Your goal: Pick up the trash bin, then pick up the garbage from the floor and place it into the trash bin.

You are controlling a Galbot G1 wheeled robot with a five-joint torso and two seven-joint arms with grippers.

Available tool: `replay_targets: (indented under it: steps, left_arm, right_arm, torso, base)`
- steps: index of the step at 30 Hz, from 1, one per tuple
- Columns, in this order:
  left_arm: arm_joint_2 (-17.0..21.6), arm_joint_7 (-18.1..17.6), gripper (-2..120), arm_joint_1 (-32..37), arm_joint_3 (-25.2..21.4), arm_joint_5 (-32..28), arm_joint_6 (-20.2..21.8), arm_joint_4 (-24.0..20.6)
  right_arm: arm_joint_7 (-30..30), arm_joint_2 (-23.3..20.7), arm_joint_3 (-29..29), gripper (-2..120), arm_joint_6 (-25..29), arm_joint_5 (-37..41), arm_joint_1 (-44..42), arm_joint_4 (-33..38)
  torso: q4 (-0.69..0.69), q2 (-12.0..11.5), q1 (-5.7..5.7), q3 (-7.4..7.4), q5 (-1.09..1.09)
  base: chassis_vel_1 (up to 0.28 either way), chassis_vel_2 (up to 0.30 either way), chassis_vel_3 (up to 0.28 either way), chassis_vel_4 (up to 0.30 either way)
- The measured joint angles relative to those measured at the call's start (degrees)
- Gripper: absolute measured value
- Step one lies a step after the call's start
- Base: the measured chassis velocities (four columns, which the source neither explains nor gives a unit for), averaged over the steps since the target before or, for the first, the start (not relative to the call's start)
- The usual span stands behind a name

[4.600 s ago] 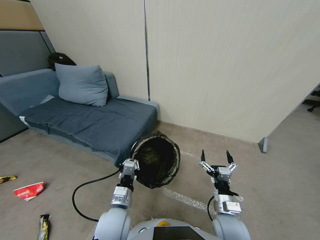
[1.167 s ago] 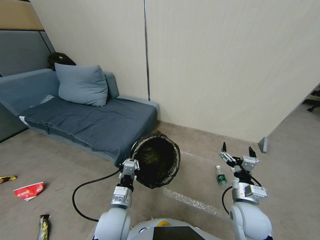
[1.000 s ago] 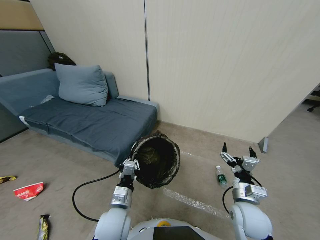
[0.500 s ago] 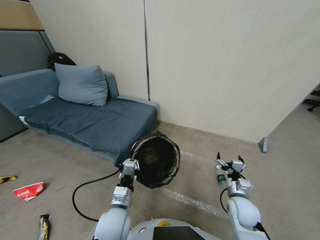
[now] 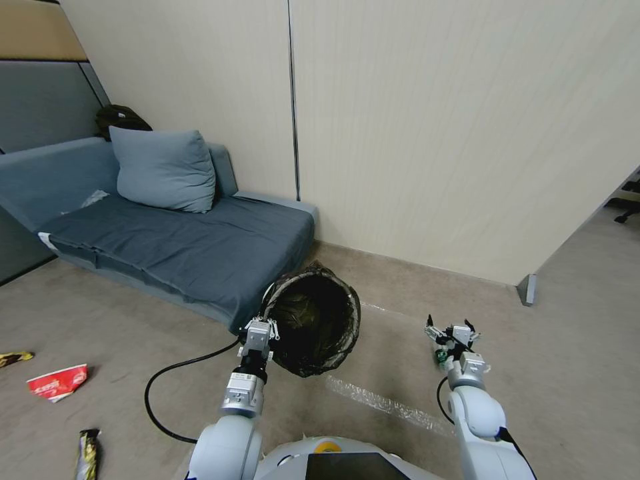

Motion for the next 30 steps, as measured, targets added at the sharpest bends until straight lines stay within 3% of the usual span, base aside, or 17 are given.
replay_targets:
  steps: [11, 30]
  left_arm:
    - [0.00, 0.00, 1, 0.00, 0.00, 0.00, 0.00, 0.00]
    - [0.00, 0.00, 1, 0.00, 0.00, 0.00, 0.00, 0.00]
  right_arm:
    - [-0.85, -1.18, 0.71, 100, 2.84, -0.88, 2.71, -11.76]
    - [-2.02, -2.40, 0.93, 100, 4.99, -0.95, 6.59, -23.77]
  torso:
    - [0.00, 0.00, 0.00, 0.00, 0.00]
    - [0.00, 0.00, 0.00, 0.00, 0.00]
  base:
    - [0.000, 0.000, 0.000, 0.000]
    - [0.000, 0.000, 0.000, 0.000]
